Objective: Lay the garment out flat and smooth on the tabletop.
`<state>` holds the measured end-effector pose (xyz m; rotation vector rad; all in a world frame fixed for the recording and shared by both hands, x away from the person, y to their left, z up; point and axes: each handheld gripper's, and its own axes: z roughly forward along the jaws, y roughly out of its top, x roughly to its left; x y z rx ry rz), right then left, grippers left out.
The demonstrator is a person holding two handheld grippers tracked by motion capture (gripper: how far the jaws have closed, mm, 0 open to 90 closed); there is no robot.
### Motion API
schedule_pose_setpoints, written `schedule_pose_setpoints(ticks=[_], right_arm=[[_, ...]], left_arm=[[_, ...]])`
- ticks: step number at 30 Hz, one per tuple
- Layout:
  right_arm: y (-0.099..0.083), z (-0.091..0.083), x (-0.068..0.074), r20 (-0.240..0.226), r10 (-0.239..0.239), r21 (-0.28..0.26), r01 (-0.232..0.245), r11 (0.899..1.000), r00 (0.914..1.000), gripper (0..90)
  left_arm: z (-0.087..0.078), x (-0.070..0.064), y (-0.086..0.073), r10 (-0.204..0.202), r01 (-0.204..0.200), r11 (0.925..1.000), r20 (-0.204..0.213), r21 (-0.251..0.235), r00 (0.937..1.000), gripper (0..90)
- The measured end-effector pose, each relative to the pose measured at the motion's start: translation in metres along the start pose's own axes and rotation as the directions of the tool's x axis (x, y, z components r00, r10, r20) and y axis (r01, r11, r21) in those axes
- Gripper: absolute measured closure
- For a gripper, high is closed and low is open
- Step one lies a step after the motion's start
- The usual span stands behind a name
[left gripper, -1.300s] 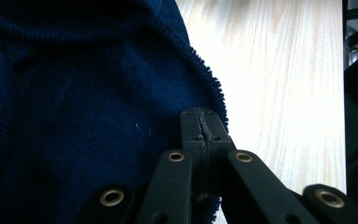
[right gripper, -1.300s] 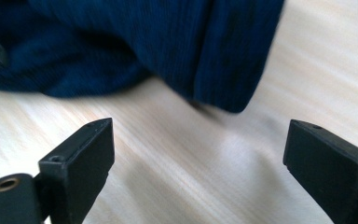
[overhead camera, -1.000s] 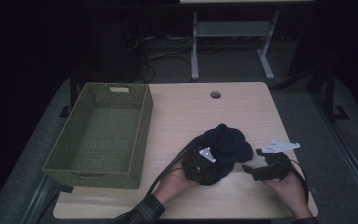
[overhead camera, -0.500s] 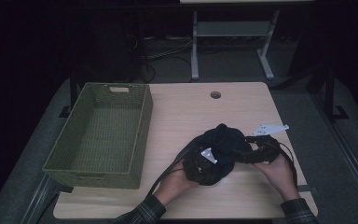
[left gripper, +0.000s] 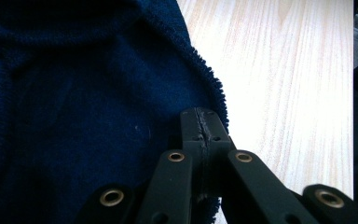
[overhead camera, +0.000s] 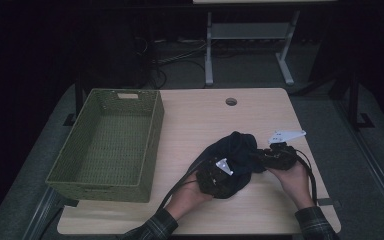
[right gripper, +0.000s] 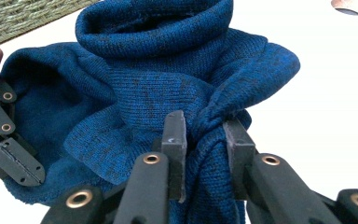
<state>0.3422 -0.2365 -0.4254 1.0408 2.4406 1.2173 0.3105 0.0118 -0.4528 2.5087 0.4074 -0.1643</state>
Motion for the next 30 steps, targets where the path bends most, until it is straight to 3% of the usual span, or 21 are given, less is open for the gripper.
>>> schedule_pose_setpoints(ticks=[6,14,30], right_arm=[[0.006,0.001,-0.004,-0.011,0.017,-0.004,-0.017,1.000,0.9998,75.6],[0.027,0.001,-0.011,0.003,-0.005,-0.005,0.005,1.000,1.0000,75.6],[0.081,0.016,-0.035,0.034,-0.033,-0.019,0.034,0.999,0.9989,75.8]], left_arm=[[0.000,-0.001,0.001,0.003,-0.003,1.0000,-0.005,0.004,1.0000,90.0],[0.000,-0.001,0.001,0.008,-0.008,0.9999,-0.009,0.007,0.9999,90.0],[0.001,-0.001,0.001,-0.011,0.011,0.9999,-0.001,-0.004,0.9999,90.0]])
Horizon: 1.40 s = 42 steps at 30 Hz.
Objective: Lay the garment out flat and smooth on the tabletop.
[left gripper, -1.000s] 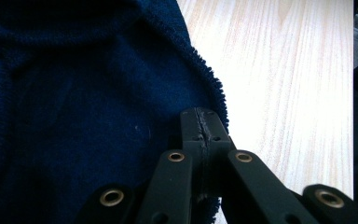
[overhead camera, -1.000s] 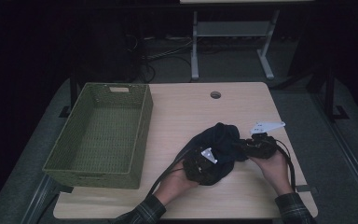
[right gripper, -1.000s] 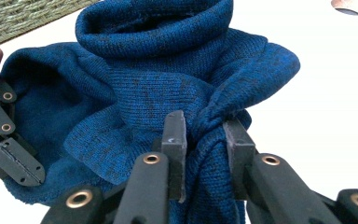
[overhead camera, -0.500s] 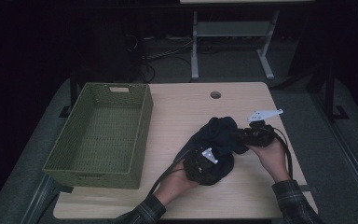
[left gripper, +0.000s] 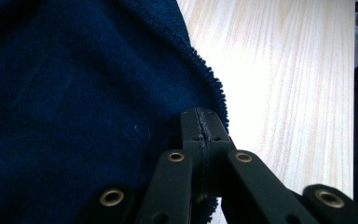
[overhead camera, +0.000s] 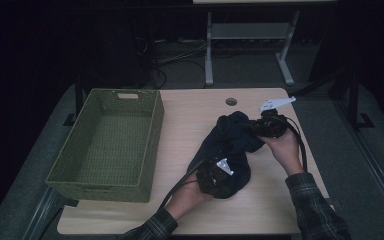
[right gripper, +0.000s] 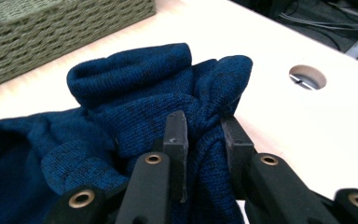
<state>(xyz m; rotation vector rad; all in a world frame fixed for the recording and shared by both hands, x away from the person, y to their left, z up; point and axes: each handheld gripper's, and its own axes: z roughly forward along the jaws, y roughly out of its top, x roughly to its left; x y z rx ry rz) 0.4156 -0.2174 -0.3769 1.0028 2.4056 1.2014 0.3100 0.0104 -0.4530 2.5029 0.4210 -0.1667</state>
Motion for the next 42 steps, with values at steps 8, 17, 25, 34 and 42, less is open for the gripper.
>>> schedule_pose_setpoints(ticks=[8,17,25,34,42], right_arm=[[0.018,0.009,-0.010,0.017,0.001,-0.010,-0.001,1.000,0.9999,75.8],[0.042,0.021,-0.025,0.059,-0.003,0.002,0.003,1.000,0.9982,75.9],[0.056,0.039,-0.041,0.077,0.022,0.031,-0.024,0.999,0.9968,76.0],[0.056,0.068,-0.058,0.086,0.082,0.066,-0.088,0.994,0.9929,76.1],[0.049,0.087,-0.059,0.075,0.080,0.105,-0.087,0.991,0.9940,66.4]], left_arm=[[0.000,0.001,0.000,-0.004,0.004,1.0000,0.004,0.003,1.0000,90.0],[0.000,0.001,0.000,-0.006,0.006,1.0000,0.011,0.003,0.9999,90.0],[-0.001,0.002,0.000,-0.005,0.005,1.0000,0.011,0.007,0.9999,90.0],[-0.001,0.003,0.000,-0.016,0.016,0.9999,0.024,-0.001,0.9996,90.0],[0.000,0.004,-0.001,-0.021,0.021,0.9998,0.033,-0.004,0.9992,90.0]])
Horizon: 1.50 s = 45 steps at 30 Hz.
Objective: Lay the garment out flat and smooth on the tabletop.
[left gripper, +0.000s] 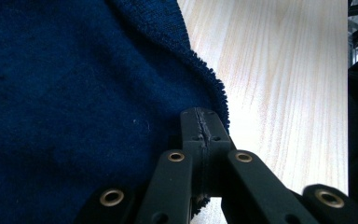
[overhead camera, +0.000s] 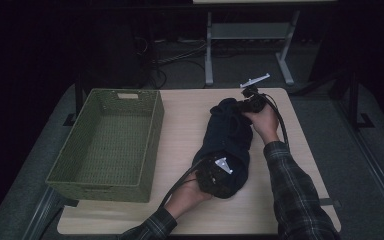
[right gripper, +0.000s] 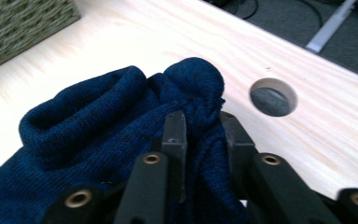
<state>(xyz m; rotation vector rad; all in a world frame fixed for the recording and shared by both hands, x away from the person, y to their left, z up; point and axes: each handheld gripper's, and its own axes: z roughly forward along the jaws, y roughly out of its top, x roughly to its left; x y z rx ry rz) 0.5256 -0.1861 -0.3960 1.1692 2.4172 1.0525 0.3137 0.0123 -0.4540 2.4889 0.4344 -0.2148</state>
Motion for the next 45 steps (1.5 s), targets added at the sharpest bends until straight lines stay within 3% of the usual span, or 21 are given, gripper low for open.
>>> schedule_pose_setpoints(ticks=[4,7,13,17,23,29,31,33,38,39,45], right_arm=[[0.001,-0.006,0.004,-0.014,0.000,-0.021,0.000,1.000,0.9999,48.9],[0.001,-0.015,0.006,-0.026,0.003,-0.038,-0.004,0.999,0.9996,43.2],[-0.006,-0.030,0.012,-0.011,-0.010,-0.049,0.009,0.999,0.9999,43.5],[-0.007,-0.047,0.012,0.034,-0.030,-0.060,0.032,0.998,0.9990,37.2],[-0.010,-0.067,0.009,0.044,-0.019,-0.081,0.022,0.996,0.9989,35.5],[-0.027,-0.080,0.014,0.021,-0.012,-0.085,0.014,0.996,0.9997,43.9],[-0.041,-0.086,0.019,0.003,-0.010,-0.089,0.011,0.996,0.9999,53.0],[-0.050,-0.088,0.022,-0.003,-0.011,-0.083,0.011,0.997,0.9999,57.6],[-0.068,-0.092,0.027,-0.032,-0.006,-0.072,0.003,0.997,0.9995,67.5],[-0.078,-0.094,0.030,-0.045,-0.002,-0.075,-0.001,0.997,0.9990,73.0],[-0.107,-0.097,0.040,-0.082,0.009,-0.058,-0.014,0.998,0.9966,86.8]], left_arm=[[0.000,0.001,0.000,-0.008,0.008,1.0000,0.012,-0.004,0.9999,90.0],[0.000,0.001,0.000,-0.007,0.007,1.0000,0.011,-0.004,0.9999,90.0],[0.000,0.002,-0.001,-0.006,0.006,1.0000,0.010,-0.003,0.9999,90.0],[0.000,0.003,-0.001,-0.006,0.006,1.0000,0.016,-0.002,0.9999,90.0],[0.000,0.003,-0.001,-0.011,0.012,0.9999,0.018,-0.012,0.9998,90.0],[0.000,0.003,0.000,-0.004,0.004,1.0000,0.019,-0.008,0.9998,90.0],[-0.003,0.002,0.002,-0.006,0.007,0.9998,0.019,-0.018,0.9998,81.3],[-0.006,0.002,0.003,0.004,-0.004,0.9999,-0.016,-0.009,0.9999,73.0],[-0.015,0.004,0.005,0.001,-0.002,0.9998,-0.033,-0.022,0.9995,63.1],[-0.022,0.004,0.006,0.006,-0.008,0.9994,-0.057,-0.034,0.9984,58.4],[-0.047,0.009,0.009,-0.014,0.004,0.9962,-0.112,-0.087,0.9936,57.3]])
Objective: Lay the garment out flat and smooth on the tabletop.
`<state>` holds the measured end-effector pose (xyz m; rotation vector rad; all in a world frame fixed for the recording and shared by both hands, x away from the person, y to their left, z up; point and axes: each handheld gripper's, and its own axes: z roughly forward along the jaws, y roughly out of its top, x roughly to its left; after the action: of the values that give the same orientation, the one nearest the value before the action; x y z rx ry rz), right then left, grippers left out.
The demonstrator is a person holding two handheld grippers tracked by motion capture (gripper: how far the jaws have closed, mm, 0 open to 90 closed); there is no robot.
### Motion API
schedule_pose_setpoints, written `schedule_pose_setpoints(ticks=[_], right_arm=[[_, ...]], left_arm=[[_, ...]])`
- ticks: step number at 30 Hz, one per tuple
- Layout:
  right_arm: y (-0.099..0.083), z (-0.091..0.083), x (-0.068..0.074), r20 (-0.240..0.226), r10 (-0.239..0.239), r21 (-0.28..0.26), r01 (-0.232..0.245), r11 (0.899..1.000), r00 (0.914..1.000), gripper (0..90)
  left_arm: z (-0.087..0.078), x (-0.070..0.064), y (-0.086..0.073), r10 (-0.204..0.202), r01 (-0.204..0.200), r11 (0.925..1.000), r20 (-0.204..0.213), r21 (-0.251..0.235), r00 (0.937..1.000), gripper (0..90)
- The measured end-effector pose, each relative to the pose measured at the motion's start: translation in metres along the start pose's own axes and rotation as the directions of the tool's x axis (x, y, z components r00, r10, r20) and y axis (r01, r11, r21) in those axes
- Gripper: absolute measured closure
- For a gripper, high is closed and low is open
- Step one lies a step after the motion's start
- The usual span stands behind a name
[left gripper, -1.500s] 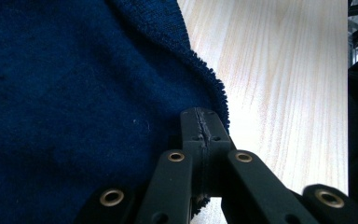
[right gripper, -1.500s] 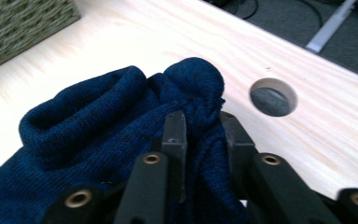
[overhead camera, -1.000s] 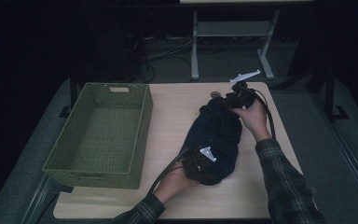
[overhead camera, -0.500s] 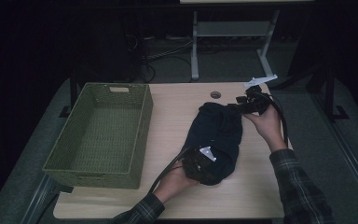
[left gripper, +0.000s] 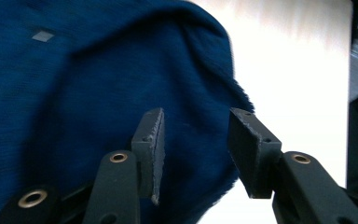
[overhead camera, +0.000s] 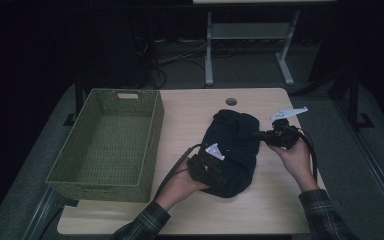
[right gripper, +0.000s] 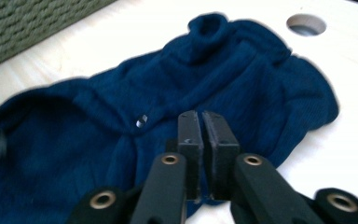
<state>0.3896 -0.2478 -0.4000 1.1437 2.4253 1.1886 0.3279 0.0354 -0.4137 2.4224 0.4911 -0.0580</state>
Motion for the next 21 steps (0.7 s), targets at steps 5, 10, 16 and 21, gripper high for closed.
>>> schedule_pose_setpoints(ticks=[5,10,16,21], right_arm=[[-0.020,0.000,0.009,-0.019,0.002,0.001,-0.002,1.000,0.9998,89.7],[-0.038,0.001,0.017,-0.020,0.006,-0.001,-0.006,1.000,0.9998,89.9],[-0.054,0.010,0.027,-0.019,-0.003,0.034,0.003,0.999,0.9998,89.9],[-0.061,0.016,0.029,-0.011,0.008,0.051,-0.007,0.999,0.9999,89.9]], left_arm=[[-0.023,0.025,0.005,-0.042,0.036,0.9976,-0.114,-0.060,0.9926,71.2],[-0.024,0.048,0.009,-0.086,0.074,0.9950,-0.199,-0.066,0.9763,88.9],[-0.011,0.074,0.008,-0.144,0.134,0.9895,-0.262,-0.055,0.9543,90.0],[0.001,0.087,-0.003,-0.175,0.173,0.9844,-0.271,-0.032,0.9465,89.9]])
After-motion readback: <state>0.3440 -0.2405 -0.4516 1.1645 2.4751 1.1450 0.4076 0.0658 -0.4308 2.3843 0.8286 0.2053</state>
